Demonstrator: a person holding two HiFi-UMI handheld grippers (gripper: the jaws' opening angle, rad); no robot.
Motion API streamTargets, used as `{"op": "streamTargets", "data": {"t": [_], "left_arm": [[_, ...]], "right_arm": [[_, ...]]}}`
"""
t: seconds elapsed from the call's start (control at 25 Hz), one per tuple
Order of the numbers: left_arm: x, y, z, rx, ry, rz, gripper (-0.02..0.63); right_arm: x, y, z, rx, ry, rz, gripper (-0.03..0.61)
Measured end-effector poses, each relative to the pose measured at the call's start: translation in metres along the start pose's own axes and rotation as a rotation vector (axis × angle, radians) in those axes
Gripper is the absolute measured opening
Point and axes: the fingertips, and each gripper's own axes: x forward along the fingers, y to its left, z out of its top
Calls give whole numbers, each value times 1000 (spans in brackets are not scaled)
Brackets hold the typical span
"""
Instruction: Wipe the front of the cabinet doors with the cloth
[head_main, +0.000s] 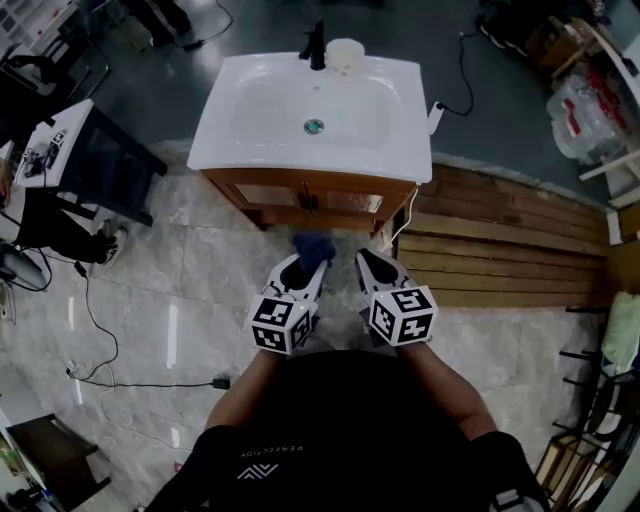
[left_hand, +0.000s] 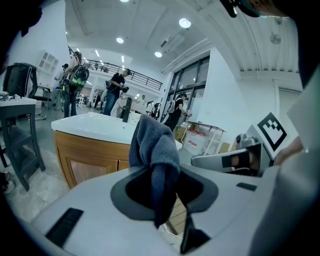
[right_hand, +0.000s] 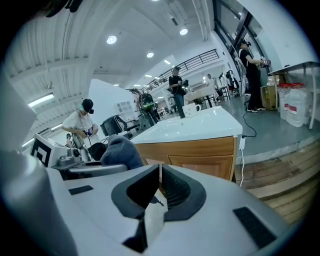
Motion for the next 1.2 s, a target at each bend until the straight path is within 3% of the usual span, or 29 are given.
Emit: {"op": "streamTargets", "data": {"t": [0.4,1.2], "left_arm": [[-10,-6,-21,-10,35,-25,101],[-18,6,-22,-5,45,3,103]], "right_arm": [[-3,12,-9,-17,10,2,40],[-5,13,-9,-41,-3,-5,40]]}}
